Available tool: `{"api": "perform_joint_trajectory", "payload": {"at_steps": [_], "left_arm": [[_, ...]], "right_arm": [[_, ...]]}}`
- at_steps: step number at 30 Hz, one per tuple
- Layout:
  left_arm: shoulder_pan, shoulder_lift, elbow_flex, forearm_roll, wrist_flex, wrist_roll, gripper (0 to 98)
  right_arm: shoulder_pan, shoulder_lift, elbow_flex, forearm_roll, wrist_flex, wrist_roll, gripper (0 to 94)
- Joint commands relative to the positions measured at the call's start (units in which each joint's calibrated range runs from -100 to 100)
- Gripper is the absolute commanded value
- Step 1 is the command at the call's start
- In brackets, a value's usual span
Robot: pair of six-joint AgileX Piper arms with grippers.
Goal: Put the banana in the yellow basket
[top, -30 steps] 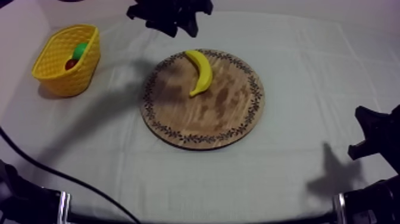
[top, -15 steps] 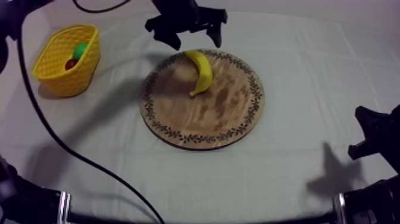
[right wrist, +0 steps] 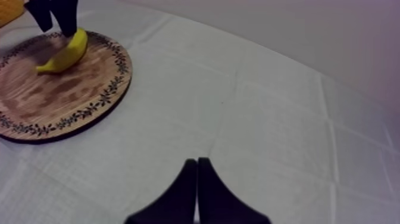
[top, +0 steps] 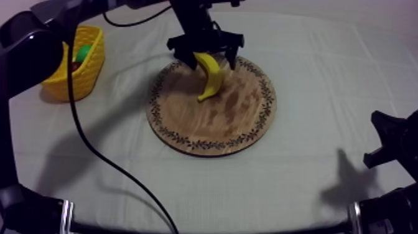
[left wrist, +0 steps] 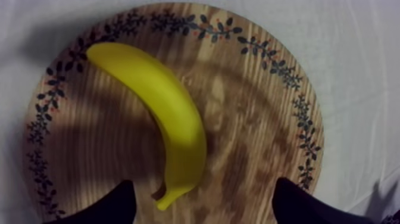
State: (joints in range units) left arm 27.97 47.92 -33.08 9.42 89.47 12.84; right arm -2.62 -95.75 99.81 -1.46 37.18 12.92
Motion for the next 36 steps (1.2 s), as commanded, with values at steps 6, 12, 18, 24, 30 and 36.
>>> {"api": "perform_joint_trajectory", "payload": {"at_steps": [6, 12, 18, 24, 30, 36], "left_arm": [[0.0, 5.9, -4.6, 1.55, 1.2, -0.6, 81.2], [-0.3, 8.6, -6.2, 2.06, 1.9, -0.8, 78.3], [-0.5, 10.4, -7.0, 2.12, 2.2, -1.1, 68.6], [-0.5, 11.8, -8.0, 2.65, 3.2, -1.3, 59.4], [-0.7, 12.5, -9.0, 3.32, 4.3, -1.0, 42.4], [-0.6, 11.7, -8.8, 4.14, 5.4, -0.3, 29.7]], "right_arm": [[0.0, 0.0, 0.0, 0.0, 0.0, 0.1, 0.3], [0.0, 0.0, 0.0, 0.0, 0.0, 0.2, 0.3], [0.0, 0.0, 0.0, 0.0, 0.0, 0.0, 0.3], [0.0, 0.0, 0.0, 0.0, 0.0, -0.3, 0.3], [0.0, 0.0, 0.0, 0.0, 0.0, -1.1, 0.3], [0.0, 0.0, 0.0, 0.0, 0.0, -1.9, 0.3]]}}
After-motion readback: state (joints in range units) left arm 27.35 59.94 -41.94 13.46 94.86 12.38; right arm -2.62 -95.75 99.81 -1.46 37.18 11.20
